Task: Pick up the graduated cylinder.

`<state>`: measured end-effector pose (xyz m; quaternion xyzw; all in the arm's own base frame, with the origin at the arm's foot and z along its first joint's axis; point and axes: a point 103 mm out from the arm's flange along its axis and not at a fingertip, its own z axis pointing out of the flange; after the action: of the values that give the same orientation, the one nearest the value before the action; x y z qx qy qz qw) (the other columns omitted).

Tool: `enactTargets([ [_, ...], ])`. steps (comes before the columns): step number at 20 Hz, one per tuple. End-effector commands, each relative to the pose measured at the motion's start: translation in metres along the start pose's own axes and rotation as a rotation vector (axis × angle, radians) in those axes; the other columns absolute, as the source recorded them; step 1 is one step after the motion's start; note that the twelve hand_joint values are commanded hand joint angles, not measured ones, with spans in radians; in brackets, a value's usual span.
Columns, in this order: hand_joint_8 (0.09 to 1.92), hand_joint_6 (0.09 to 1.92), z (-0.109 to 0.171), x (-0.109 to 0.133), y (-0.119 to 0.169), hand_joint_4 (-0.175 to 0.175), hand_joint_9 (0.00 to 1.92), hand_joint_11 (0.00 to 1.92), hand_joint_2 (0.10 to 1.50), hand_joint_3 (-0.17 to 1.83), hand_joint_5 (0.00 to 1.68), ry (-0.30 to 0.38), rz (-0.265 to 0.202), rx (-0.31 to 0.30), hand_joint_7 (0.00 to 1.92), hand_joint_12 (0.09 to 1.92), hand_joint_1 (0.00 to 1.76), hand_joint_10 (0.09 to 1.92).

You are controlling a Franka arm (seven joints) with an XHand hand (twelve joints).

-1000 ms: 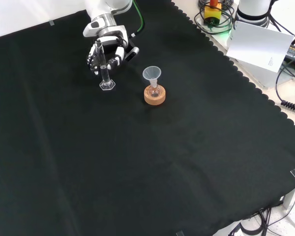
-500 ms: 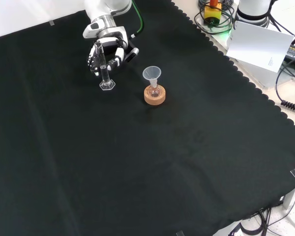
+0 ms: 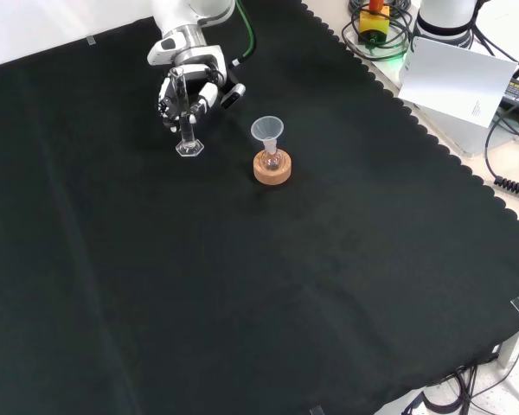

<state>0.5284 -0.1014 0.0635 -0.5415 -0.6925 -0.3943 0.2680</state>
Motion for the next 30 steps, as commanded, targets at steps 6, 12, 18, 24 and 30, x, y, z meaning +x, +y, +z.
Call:
enactTargets([
  [6, 0.51, 1.1, -0.013, 0.015, 0.009, -0.12, 1.4, 1.24, 1.15, 0.0, 0.91, -0.187, -0.021, 0.104, 1.08, 0.86, 1.12, 0.09],
  [12, 0.5, 1.09, -0.024, 0.03, 0.014, -0.119, 1.43, 1.3, 1.15, 0.0, 0.92, -0.36, -0.049, 0.195, 1.11, 0.82, 1.12, 0.09],
  [18, 0.48, 1.07, -0.037, 0.045, 0.016, -0.121, 1.47, 1.35, 1.14, 0.0, 0.94, -0.462, -0.062, 0.255, 1.15, 0.78, 1.13, 0.09],
  [24, 0.46, 1.05, -0.05, 0.057, 0.012, -0.116, 1.49, 1.37, 1.14, 0.0, 0.95, -0.542, -0.05, 0.336, 1.16, 0.77, 1.13, 0.09],
  [30, 0.44, 1.03, -0.062, 0.069, 0.0, -0.111, 1.5, 1.39, 1.13, 0.0, 0.96, -0.582, -0.022, 0.404, 1.18, 0.75, 1.13, 0.09],
])
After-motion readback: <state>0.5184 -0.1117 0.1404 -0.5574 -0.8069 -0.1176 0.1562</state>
